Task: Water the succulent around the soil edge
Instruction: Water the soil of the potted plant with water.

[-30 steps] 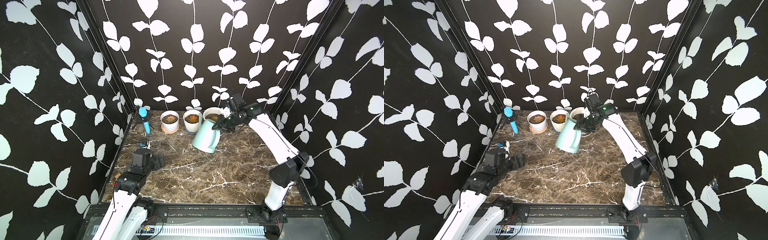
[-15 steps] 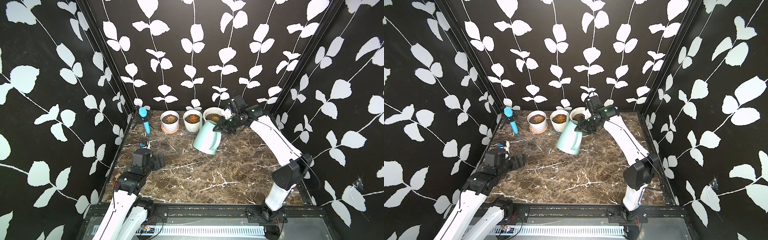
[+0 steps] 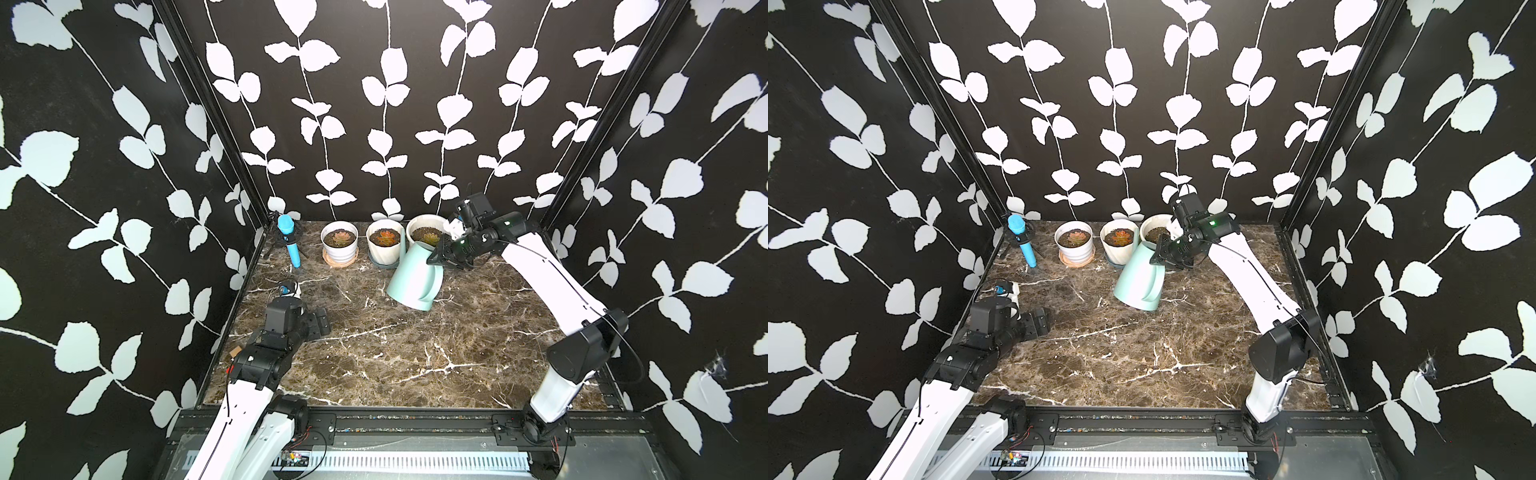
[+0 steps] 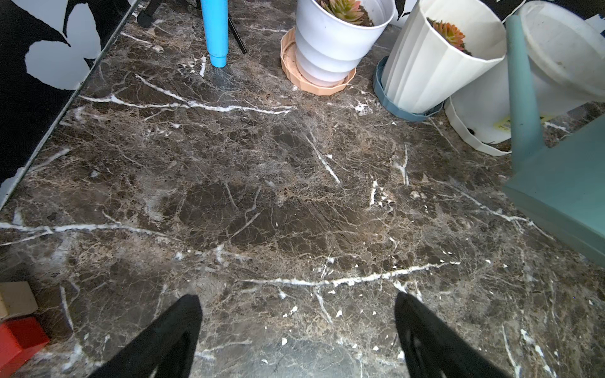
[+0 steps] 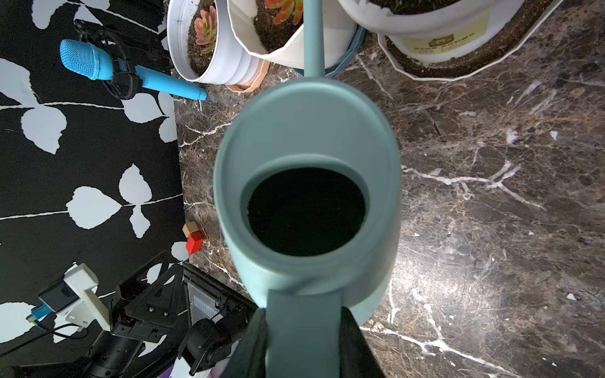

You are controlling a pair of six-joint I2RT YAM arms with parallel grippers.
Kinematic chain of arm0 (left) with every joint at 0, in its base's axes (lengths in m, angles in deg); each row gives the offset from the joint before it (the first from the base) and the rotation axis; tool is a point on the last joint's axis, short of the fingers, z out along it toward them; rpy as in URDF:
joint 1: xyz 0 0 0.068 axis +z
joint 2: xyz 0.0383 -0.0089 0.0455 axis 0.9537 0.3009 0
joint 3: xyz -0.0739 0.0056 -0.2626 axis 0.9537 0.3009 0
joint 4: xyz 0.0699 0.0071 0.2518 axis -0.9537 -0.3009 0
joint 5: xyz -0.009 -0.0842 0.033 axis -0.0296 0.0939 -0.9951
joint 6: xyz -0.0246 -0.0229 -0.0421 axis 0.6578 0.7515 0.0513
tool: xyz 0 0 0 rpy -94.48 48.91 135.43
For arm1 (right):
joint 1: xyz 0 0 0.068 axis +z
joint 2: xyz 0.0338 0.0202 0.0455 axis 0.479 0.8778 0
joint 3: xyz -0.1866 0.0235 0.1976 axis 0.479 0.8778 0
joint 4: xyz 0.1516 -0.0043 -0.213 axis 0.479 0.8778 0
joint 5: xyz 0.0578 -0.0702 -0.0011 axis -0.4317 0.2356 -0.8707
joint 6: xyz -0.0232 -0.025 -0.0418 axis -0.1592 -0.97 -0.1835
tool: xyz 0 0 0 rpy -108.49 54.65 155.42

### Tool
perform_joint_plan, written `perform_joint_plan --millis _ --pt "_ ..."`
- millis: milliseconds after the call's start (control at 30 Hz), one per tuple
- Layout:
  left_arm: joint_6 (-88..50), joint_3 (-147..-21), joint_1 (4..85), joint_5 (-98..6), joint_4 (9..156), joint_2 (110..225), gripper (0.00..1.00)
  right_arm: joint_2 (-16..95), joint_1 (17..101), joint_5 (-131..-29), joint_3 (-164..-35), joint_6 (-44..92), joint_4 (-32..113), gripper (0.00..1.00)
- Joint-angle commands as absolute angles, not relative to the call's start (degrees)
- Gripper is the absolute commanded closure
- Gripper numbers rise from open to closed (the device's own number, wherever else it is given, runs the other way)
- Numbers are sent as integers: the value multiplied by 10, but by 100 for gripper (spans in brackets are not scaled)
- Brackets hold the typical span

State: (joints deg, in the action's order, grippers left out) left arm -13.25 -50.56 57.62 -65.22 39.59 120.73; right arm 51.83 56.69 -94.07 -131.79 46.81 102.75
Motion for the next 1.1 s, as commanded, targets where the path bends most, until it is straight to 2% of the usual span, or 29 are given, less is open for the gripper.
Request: perform_joint_plan --millis 0,567,1067 --pt "-135 -502 573 -653 399 1205 7 485 564 -953 -1306 464 1002 100" --pt "-133 -501 573 -654 399 1205 6 452 565 -958 -1245 471 978 100" --pt "-133 -501 572 -654 399 1206 7 448 573 -961 -1249 470 980 100"
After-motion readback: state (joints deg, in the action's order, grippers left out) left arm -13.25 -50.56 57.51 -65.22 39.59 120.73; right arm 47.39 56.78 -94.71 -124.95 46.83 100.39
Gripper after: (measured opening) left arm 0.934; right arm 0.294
